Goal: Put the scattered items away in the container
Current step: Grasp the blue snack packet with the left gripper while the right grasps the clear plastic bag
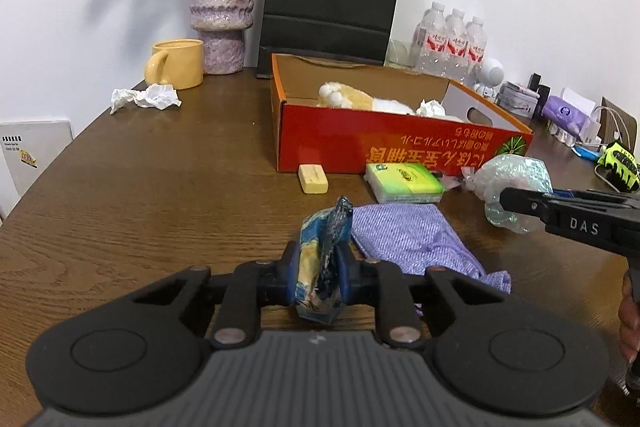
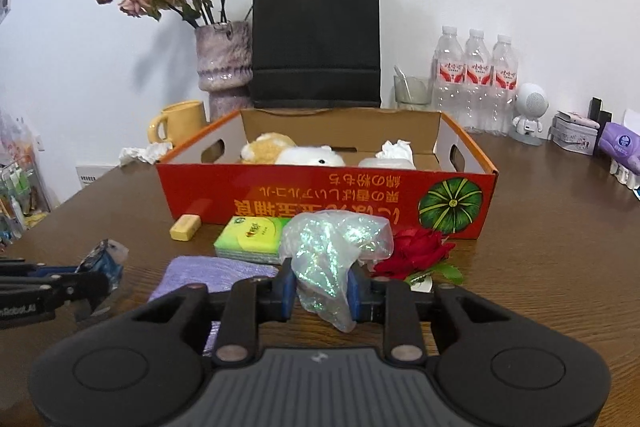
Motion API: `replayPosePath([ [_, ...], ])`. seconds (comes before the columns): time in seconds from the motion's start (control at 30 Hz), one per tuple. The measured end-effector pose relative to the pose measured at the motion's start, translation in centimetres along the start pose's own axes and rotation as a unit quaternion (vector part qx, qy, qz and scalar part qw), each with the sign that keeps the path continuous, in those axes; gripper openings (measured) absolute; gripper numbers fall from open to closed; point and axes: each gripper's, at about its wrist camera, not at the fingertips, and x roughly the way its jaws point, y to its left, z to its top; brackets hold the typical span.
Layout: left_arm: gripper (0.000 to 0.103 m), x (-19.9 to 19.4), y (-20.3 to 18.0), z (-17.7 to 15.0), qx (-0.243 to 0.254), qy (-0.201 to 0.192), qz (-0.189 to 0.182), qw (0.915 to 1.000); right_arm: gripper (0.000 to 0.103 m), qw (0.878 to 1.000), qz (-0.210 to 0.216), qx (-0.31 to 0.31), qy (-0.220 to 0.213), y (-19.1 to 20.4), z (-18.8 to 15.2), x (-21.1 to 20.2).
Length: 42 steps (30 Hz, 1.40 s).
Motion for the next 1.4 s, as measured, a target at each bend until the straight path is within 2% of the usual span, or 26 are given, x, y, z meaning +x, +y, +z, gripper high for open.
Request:
replayPosePath([
  [0.33,0.019,-1.5,-0.6,1.7,-0.004,-0.030,-0.011,0.9995,0.024,0.999,0.023,0.001,-0.024,-0.1,1.1,-1.7],
  [0.6,0.018,-0.8,-1.7,7.9,0.001,-0.093,-0.026,0.9953,0.024,0.997,0.030,0.003,-0.074,-2.3,5.9,-1.8],
  [0.77,0.018,3.7,-3.0,12.5,-0.011,-0.106,-0.039,0.9936,0.025,0.996,0.024,-0.002,-0.085,-3.8,10.2,2.0],
  [0.93,0.018,10.5,-3.5,16.2,-0.045,-0.085,-0.062,0.9934,0.025,0.997,0.034,0.011,-0.068,-5.1,13.2,7.9],
  [1.03,0.018,14.3,-3.7,17.1,-0.060,-0.065,-0.079,0.9929,0.025,0.997,0.042,0.024,-0.057,-6.0,13.9,11.2],
  [1.23,0.018,19.2,-4.6,17.8,-0.051,-0.026,-0.077,0.9953,0.025,0.999,0.039,0.017,-0.014,-7.4,14.2,15.8],
  [1.3,0.023,19.8,-4.9,17.7,-0.043,-0.017,-0.071,0.9964,0.026,0.999,0.040,0.011,-0.004,-7.4,14.2,16.5],
  [1.33,0.041,20.0,-5.0,17.6,-0.039,-0.013,-0.067,0.9969,0.033,0.999,0.040,0.004,0.002,-7.3,14.2,16.8],
  [1.37,0.071,20.0,-5.1,17.5,-0.037,-0.010,-0.060,0.9975,0.044,0.999,0.039,-0.003,0.010,-7.1,14.1,17.0],
  [1.4,0.085,20.0,-5.1,17.5,-0.036,-0.010,-0.049,0.9981,0.054,0.999,0.035,-0.009,0.015,-7.0,14.1,17.2],
])
